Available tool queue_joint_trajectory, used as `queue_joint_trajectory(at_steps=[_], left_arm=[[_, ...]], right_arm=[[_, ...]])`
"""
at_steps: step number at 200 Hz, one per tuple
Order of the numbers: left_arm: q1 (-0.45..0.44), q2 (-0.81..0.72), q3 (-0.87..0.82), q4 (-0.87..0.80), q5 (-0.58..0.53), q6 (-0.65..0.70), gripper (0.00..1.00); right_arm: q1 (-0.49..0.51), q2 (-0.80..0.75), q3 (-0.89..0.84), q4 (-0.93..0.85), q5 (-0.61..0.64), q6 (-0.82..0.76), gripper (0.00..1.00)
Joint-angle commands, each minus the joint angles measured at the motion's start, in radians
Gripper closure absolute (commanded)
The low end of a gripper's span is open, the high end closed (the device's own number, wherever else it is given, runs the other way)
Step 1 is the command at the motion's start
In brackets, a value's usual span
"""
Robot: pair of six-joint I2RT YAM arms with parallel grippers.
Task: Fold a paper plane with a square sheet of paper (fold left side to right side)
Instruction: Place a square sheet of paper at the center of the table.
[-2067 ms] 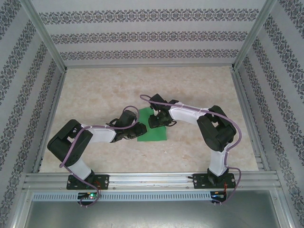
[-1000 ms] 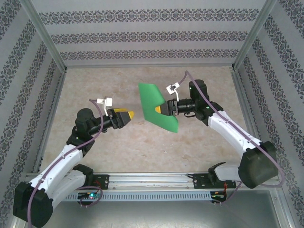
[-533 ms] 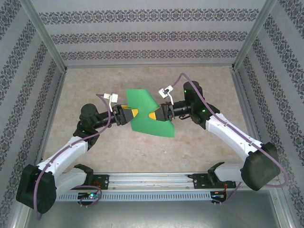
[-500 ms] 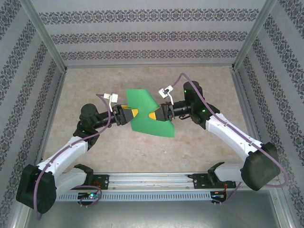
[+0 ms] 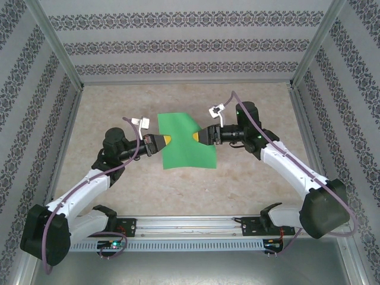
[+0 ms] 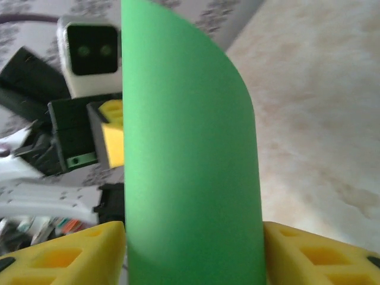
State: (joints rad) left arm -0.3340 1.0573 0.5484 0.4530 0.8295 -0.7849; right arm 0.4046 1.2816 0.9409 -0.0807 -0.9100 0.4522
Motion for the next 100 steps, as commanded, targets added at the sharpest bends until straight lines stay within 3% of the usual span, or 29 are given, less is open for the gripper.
queue_joint_trajectory(at_steps=[1, 51, 100], left_arm=[[-0.007, 0.048, 0.010, -0.141, -0.030, 0.033, 1.00], [-0.007, 0.270, 0.004, -0.178, 0.013, 0.044, 1.00], [-0.009, 0.479, 0.071, -0.318, -0.078, 0.096, 1.00]], right_arm=[[-0.026, -0.029, -0.021, -0.116, 0.177, -0.059, 0.36], [-0.040, 0.010, -0.073, -0.203, 0.416, -0.048, 0.35], [-0.034, 0.106, -0.138, -0.149, 0.431, 0.023, 0.46]])
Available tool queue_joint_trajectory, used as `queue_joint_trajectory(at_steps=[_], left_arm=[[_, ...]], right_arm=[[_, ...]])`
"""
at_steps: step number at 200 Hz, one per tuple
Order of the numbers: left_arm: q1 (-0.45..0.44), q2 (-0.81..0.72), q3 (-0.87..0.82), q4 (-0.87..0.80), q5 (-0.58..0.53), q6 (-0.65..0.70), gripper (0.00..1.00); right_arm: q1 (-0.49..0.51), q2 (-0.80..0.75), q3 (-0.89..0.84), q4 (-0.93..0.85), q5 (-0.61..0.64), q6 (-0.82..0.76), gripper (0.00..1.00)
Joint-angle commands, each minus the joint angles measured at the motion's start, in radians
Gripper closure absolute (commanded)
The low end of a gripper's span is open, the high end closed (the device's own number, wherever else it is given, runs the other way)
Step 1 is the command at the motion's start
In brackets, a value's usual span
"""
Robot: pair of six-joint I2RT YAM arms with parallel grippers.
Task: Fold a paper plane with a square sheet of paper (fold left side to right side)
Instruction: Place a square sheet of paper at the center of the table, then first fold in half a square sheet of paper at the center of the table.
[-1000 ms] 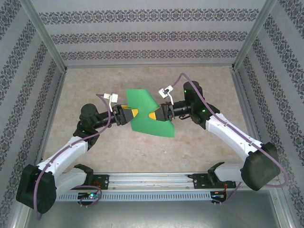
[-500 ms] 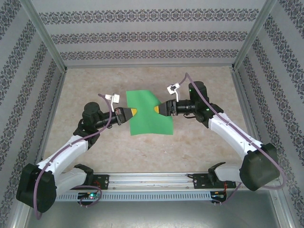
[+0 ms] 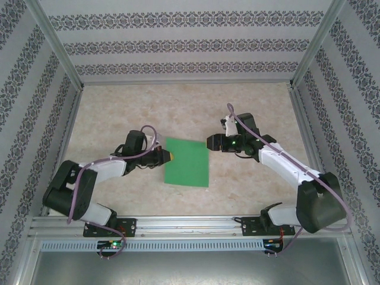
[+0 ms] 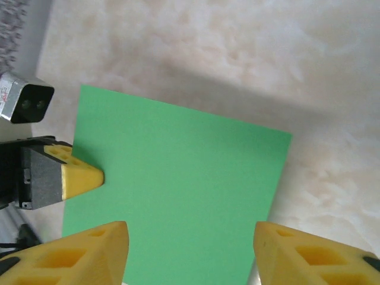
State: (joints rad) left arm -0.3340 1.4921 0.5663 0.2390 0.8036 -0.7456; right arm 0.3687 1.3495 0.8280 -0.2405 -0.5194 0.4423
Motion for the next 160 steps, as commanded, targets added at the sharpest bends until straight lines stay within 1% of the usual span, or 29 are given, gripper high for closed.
queue_joint_trajectory(at_steps=[1, 16, 40, 67, 85, 109, 122, 160], left_arm=[[-0.009, 0.046, 0.054, -0.106, -0.054, 0.057, 1.00], [-0.010, 0.068, 0.062, -0.118, -0.072, 0.063, 1.00], [-0.010, 0.077, 0.077, -0.168, -0.094, 0.089, 1.00], [-0.011, 0.082, 0.094, -0.217, -0.109, 0.119, 1.00], [-0.010, 0.083, 0.102, -0.230, -0.112, 0.126, 1.00], [-0.011, 0.085, 0.112, -0.236, -0.110, 0.129, 0.97], [-0.010, 0.083, 0.115, -0.239, -0.109, 0.127, 0.96], [-0.010, 0.068, 0.116, -0.230, -0.106, 0.111, 0.90]], right_arm=[[0.002, 0.042, -0.026, 0.011, 0.041, 0.034, 0.46], [0.013, 0.069, -0.032, 0.023, 0.032, 0.046, 0.50], [0.038, 0.130, -0.032, 0.040, 0.013, 0.070, 0.59], [0.074, 0.207, -0.019, 0.064, -0.005, 0.101, 0.72], [0.098, 0.257, -0.002, 0.067, -0.007, 0.117, 0.83], [0.120, 0.309, 0.014, 0.069, 0.001, 0.127, 0.95], [0.125, 0.326, 0.019, 0.063, 0.011, 0.129, 0.98], [0.132, 0.373, 0.023, 0.051, 0.014, 0.118, 1.00]])
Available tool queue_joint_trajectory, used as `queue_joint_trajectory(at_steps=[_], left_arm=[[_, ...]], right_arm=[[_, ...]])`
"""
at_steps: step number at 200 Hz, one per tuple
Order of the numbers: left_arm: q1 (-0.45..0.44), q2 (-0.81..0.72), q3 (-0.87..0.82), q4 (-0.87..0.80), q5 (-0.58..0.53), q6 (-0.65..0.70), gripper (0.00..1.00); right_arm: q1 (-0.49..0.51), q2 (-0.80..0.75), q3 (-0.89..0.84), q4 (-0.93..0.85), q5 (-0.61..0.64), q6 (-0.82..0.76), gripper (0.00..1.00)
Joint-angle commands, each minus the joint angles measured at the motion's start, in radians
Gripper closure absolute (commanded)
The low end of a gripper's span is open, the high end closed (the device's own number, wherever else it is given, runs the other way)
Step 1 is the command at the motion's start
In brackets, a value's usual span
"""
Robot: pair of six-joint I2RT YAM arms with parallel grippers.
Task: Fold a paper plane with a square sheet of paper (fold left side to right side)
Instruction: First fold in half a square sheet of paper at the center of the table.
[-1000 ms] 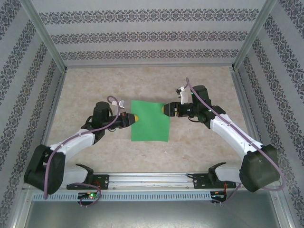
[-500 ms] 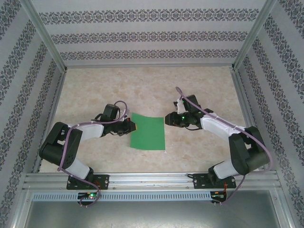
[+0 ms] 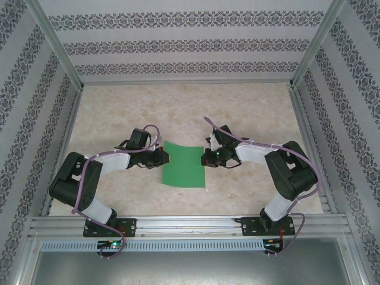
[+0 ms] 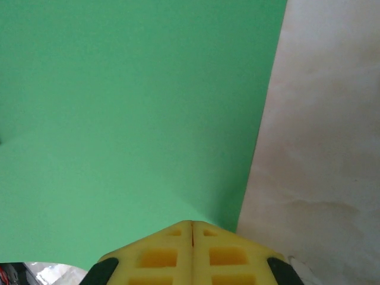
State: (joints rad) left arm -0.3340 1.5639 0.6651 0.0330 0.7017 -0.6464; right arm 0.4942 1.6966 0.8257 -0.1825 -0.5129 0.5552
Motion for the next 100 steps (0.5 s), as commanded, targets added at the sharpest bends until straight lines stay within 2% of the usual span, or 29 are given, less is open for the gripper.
queue_joint_trajectory(at_steps=[1, 43, 100], left_arm=[[-0.011, -0.004, 0.017, -0.023, -0.003, 0.011, 0.90], [-0.014, -0.038, 0.018, -0.005, 0.022, -0.015, 0.75], [-0.029, -0.094, 0.021, 0.057, 0.059, -0.077, 0.63]], right_arm=[[0.007, 0.026, 0.026, -0.007, 0.009, 0.005, 1.00], [0.010, 0.053, 0.027, -0.032, 0.044, -0.013, 1.00], [0.012, 0.076, 0.031, -0.040, 0.057, -0.024, 1.00]])
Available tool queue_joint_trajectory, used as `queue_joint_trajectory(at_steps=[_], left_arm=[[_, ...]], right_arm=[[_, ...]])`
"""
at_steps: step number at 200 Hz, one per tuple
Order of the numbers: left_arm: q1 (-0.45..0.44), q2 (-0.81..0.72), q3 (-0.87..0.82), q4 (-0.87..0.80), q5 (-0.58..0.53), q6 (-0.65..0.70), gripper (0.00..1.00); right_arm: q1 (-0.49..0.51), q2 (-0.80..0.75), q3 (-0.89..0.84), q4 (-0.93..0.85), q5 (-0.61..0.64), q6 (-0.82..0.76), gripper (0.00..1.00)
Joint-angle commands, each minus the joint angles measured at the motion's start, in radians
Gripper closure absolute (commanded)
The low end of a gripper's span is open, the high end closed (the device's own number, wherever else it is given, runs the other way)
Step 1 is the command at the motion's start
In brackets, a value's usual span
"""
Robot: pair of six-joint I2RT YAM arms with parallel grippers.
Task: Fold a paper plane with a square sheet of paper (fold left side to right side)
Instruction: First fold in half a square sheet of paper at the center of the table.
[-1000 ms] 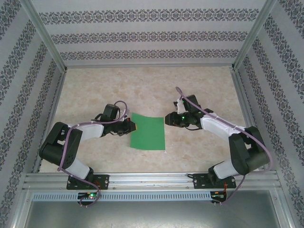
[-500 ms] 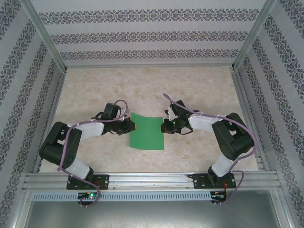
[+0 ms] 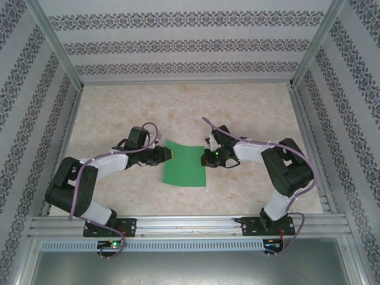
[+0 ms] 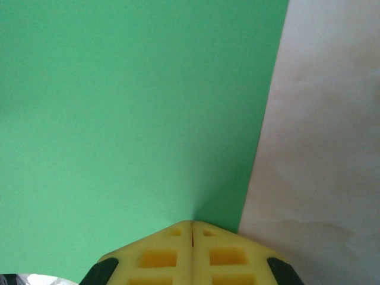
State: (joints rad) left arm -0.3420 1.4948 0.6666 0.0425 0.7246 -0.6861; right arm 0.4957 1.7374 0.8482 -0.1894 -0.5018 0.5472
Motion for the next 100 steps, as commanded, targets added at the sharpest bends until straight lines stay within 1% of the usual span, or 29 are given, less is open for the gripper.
queue_joint_trajectory(at_steps=[1, 23, 48, 100], left_arm=[[-0.022, -0.025, 0.019, 0.050, 0.036, -0.039, 0.63], [-0.040, -0.006, 0.022, 0.124, 0.065, -0.082, 0.58], [-0.065, 0.038, 0.040, 0.190, 0.077, -0.111, 0.55], [-0.115, 0.152, 0.113, 0.184, 0.055, -0.095, 0.54]], right_arm=[[0.010, 0.036, 0.008, -0.033, 0.046, -0.016, 1.00], [0.012, 0.040, 0.008, -0.025, 0.041, -0.013, 1.00], [0.015, 0.040, 0.003, -0.007, 0.027, -0.005, 1.00], [0.017, 0.036, -0.006, 0.025, -0.007, 0.011, 1.00]])
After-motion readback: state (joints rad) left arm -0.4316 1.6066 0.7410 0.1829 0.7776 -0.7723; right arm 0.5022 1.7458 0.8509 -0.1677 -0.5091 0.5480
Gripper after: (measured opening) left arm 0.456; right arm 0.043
